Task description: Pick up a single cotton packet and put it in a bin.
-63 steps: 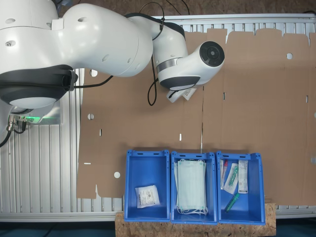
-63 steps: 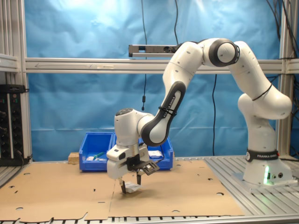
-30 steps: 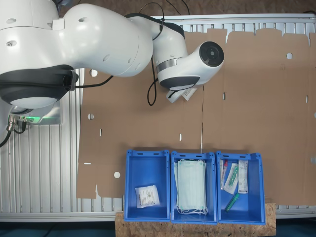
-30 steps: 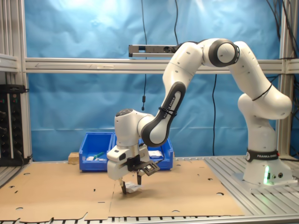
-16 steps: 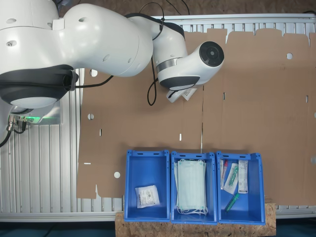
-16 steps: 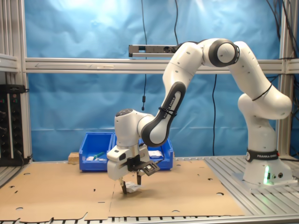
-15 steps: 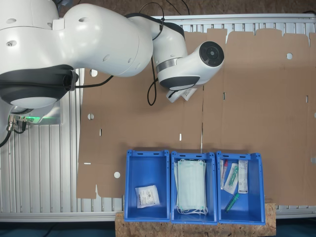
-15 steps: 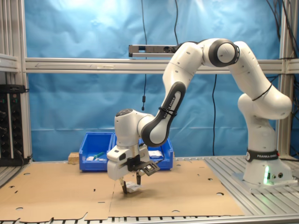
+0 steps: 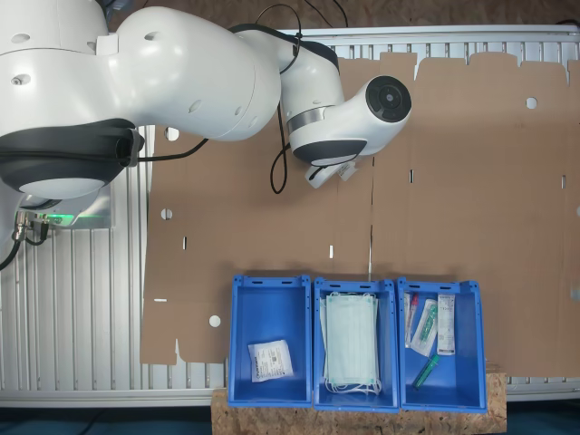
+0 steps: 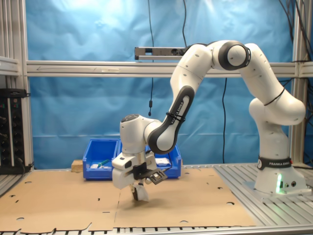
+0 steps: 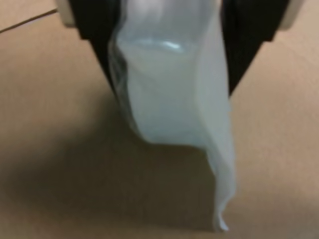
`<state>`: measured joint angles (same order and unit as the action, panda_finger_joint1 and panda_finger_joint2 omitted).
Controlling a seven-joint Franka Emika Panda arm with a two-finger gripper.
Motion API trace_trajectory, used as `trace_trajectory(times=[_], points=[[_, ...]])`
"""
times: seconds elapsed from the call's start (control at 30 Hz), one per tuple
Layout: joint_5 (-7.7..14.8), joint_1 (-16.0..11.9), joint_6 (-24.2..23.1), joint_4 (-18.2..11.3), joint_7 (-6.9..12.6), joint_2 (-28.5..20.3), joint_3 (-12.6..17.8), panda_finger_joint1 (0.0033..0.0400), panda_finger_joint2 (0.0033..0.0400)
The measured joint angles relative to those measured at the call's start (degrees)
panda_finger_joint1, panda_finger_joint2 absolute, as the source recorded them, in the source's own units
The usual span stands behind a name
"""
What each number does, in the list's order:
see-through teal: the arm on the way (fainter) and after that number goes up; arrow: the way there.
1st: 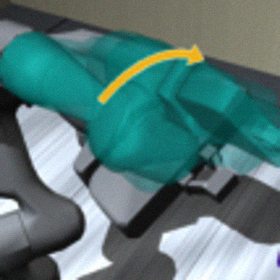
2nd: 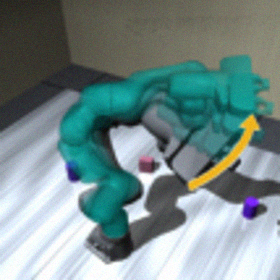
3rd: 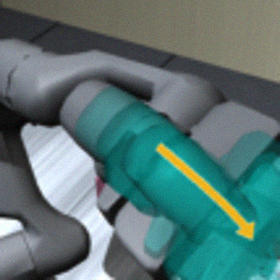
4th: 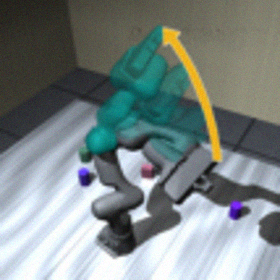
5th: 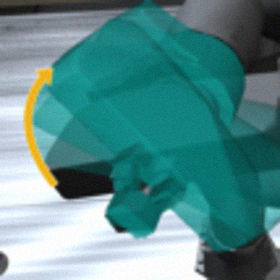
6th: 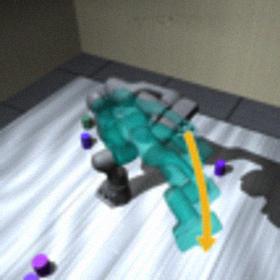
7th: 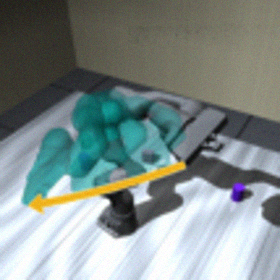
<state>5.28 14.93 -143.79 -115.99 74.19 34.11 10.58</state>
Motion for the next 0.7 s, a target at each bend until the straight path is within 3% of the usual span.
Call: trace_trajectory(times=[0.13, 0.17, 0.7], points=[[0.0, 0.0, 0.0, 0.0, 0.00, 0.0, 0.0, 0.0164, 0.0164], [0.0, 0.0, 0.0, 0.0, 0.00, 0.0, 0.0, 0.0057, 0.0057], [0.0, 0.0, 0.0, 0.0, 0.00, 0.0, 0.0, 0.0051, 0.0051]])
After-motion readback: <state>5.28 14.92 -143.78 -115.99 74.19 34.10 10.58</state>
